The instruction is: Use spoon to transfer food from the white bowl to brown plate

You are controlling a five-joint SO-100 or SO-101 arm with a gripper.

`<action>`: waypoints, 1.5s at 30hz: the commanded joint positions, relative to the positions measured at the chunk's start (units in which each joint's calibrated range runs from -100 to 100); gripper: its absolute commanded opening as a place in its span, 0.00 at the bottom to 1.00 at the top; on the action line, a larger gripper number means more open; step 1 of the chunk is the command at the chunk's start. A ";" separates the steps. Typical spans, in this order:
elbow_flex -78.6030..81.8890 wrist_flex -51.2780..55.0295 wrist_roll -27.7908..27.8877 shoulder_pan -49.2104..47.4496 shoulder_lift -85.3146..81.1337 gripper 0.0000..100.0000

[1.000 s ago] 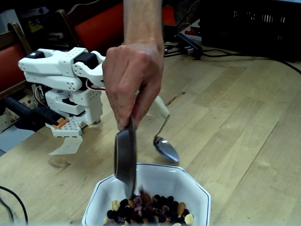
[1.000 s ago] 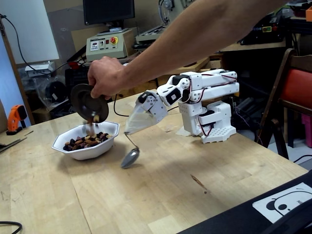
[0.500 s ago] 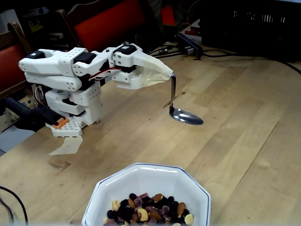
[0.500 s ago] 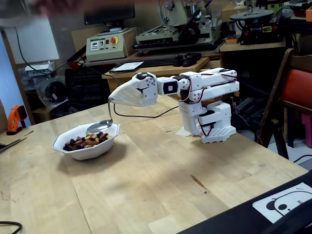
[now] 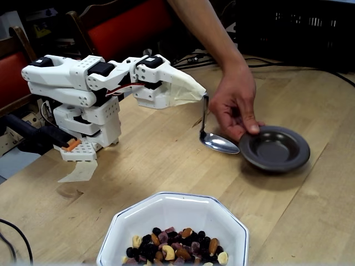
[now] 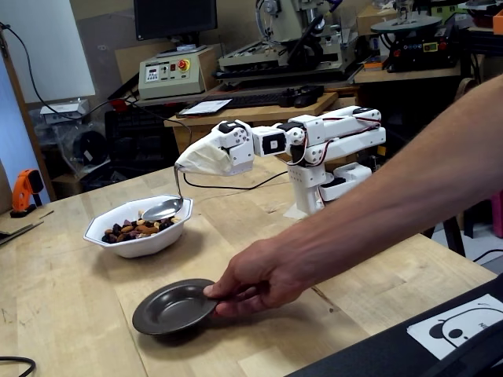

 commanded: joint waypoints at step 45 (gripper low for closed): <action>-0.11 -1.44 0.15 0.34 -0.36 0.03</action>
